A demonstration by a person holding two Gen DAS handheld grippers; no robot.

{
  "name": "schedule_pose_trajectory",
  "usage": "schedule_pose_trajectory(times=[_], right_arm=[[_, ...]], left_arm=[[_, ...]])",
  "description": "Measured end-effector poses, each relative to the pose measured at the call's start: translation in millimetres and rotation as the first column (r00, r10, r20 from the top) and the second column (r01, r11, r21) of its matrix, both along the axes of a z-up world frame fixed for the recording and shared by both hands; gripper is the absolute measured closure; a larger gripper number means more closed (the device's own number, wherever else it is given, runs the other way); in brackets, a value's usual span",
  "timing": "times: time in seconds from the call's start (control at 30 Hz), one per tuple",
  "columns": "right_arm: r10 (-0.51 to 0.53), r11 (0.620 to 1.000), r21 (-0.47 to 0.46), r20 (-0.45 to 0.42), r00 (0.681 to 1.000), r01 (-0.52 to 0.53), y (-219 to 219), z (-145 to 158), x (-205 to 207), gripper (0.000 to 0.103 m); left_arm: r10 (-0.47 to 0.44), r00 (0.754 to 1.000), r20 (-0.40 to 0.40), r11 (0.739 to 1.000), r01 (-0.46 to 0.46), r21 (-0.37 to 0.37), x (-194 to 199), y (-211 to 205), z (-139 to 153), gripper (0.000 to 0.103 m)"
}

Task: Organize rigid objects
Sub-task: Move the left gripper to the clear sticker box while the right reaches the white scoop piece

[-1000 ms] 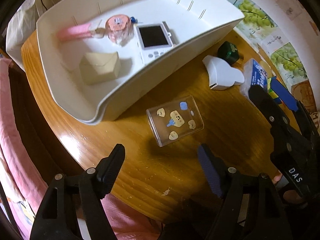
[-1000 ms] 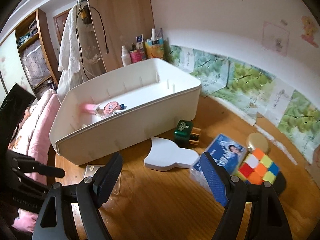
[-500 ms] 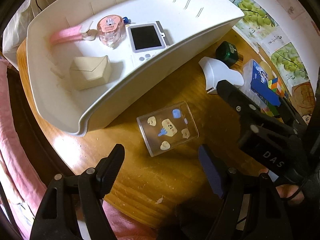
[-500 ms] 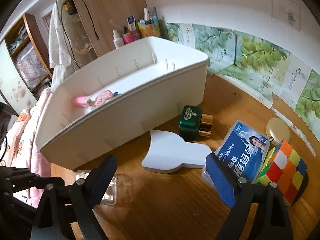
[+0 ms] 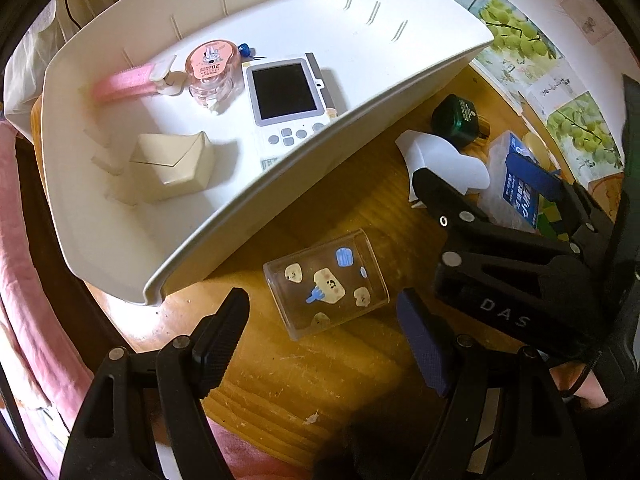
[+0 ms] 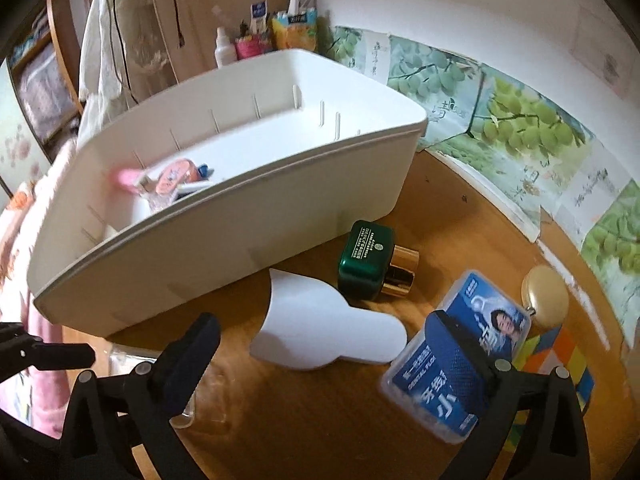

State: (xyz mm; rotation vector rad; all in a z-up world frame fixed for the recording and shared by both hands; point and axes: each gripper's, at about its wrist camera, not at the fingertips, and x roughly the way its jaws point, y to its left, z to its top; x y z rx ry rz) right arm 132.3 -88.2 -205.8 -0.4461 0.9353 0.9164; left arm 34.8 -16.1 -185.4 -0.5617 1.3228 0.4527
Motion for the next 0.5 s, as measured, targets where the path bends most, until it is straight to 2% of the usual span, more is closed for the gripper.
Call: schedule_pose_trajectory(times=[0.23, 0.5], right_arm=[[0.020, 0.991, -0.133, 0.020, 1.000, -0.018, 13, -4, 4, 0.001], [0.023, 0.971, -0.237, -0.011, 1.000, -0.025, 26, -6, 11, 0.001]], left_arm=[[0.002, 1.000, -0.010, 1.000, -0.002, -0.009, 10, 2, -7, 0.024], [0.023, 0.999, -0.049, 0.999, -0.024, -0.021, 24, 6, -16, 0.024]])
